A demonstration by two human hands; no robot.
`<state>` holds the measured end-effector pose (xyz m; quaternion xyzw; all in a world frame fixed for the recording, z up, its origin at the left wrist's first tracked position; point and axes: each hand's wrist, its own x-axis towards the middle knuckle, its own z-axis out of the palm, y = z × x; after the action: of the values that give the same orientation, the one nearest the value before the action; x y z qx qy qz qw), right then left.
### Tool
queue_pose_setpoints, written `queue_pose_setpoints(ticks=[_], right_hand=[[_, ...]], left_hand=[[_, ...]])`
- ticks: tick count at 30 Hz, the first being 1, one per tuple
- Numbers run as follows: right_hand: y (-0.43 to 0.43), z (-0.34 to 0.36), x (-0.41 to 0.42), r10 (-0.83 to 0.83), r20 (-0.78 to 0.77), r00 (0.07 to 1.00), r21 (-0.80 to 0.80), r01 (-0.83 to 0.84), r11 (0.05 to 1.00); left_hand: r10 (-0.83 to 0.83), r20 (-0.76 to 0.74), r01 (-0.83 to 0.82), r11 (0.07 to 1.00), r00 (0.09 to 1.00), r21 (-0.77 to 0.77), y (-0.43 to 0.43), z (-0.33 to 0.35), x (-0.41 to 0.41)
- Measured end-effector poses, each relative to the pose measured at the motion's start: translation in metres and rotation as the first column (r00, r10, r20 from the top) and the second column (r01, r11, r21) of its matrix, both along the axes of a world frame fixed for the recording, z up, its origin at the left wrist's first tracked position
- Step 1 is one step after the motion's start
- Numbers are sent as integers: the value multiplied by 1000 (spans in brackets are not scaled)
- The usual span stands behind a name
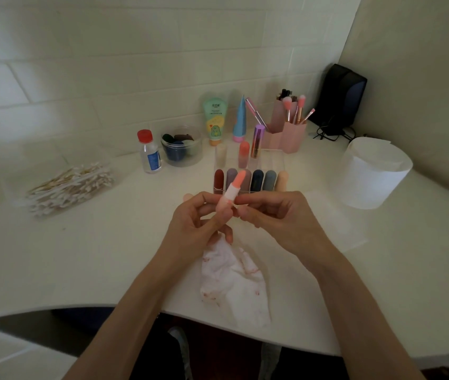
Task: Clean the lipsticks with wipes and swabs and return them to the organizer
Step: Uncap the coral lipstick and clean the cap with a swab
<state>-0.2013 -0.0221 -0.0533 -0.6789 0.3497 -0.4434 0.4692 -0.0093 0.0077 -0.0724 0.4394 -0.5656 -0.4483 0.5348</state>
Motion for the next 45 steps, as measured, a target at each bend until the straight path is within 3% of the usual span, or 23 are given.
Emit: queue_pose_setpoints(ticks=[6,17,45], right_hand=[[-1,-2,-4,-72,-32,997,-22,71,997],[0,-4,-3,-100,-110,989,-164,81,983],[2,-10,-3,-128,-101,987,-271,96,958]], left_hand=[[-22,-82,22,1000,996,3,2,2,0],[-15,-1,15,1000,1000,-11,1,-1,0],[-59,25,59,998,998,12,3,-5,-4]])
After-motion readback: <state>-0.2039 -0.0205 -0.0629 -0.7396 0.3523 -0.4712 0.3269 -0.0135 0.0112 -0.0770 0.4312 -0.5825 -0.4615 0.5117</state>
